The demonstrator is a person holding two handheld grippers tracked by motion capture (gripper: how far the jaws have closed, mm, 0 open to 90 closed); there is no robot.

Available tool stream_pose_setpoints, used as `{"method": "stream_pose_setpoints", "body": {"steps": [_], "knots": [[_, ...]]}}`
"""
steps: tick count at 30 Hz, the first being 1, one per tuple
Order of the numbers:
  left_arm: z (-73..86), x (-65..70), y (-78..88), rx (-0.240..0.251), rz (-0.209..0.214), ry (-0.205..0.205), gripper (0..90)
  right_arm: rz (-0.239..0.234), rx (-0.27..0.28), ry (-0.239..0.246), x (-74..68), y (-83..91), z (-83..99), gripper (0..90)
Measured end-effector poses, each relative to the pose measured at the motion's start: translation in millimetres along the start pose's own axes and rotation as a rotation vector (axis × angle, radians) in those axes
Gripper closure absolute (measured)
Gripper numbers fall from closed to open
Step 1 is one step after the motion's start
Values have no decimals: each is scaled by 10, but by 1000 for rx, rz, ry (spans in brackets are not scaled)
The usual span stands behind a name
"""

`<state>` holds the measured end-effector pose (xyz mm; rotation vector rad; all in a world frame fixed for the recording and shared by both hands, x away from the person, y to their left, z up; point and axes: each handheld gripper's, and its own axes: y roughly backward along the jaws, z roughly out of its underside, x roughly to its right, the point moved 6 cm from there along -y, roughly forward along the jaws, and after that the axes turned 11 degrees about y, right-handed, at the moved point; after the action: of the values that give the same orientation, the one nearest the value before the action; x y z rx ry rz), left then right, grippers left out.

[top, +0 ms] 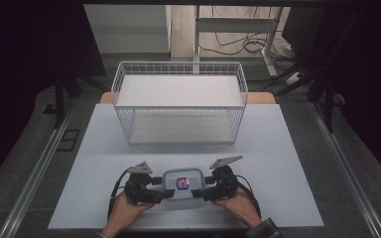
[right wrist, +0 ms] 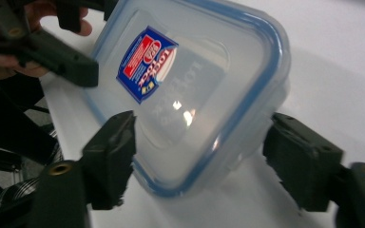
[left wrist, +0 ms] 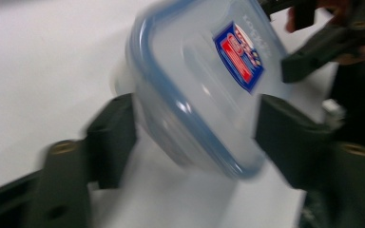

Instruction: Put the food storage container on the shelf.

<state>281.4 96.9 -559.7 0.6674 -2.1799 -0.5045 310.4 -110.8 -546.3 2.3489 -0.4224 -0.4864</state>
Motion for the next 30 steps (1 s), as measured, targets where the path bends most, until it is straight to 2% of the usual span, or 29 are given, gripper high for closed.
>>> {"method": "stream_pose_setpoints", "body": {"steps": [1, 4, 7, 9, 15, 24, 28, 29, 30], "knots": [[9, -2, 11, 1, 9, 1, 400, -6, 10, -6, 4, 24, 14, 346], [22, 14, 26, -3, 18, -17, 427, -27, 30, -17, 16, 74, 43, 414], [21, -3, 81, 23, 66, 16, 509, -57, 56, -37, 28, 144, 59, 504], [31, -2, 99, 24, 76, 13, 543, -79, 70, -49, 31, 172, 77, 536], [55, 9, 107, 32, 73, 15, 550, -91, 90, -76, 18, 186, 96, 550], [56, -50, 115, 43, 126, 67, 567, -159, 134, -143, 62, 196, 135, 579], [49, -50, 117, 42, 121, 61, 571, -156, 143, -146, 67, 201, 130, 581], [43, -53, 117, 46, 121, 66, 574, -150, 144, -144, 63, 208, 123, 581], [18, -63, 168, 99, 122, 76, 628, -141, 148, -141, 61, 212, 115, 580]]}}
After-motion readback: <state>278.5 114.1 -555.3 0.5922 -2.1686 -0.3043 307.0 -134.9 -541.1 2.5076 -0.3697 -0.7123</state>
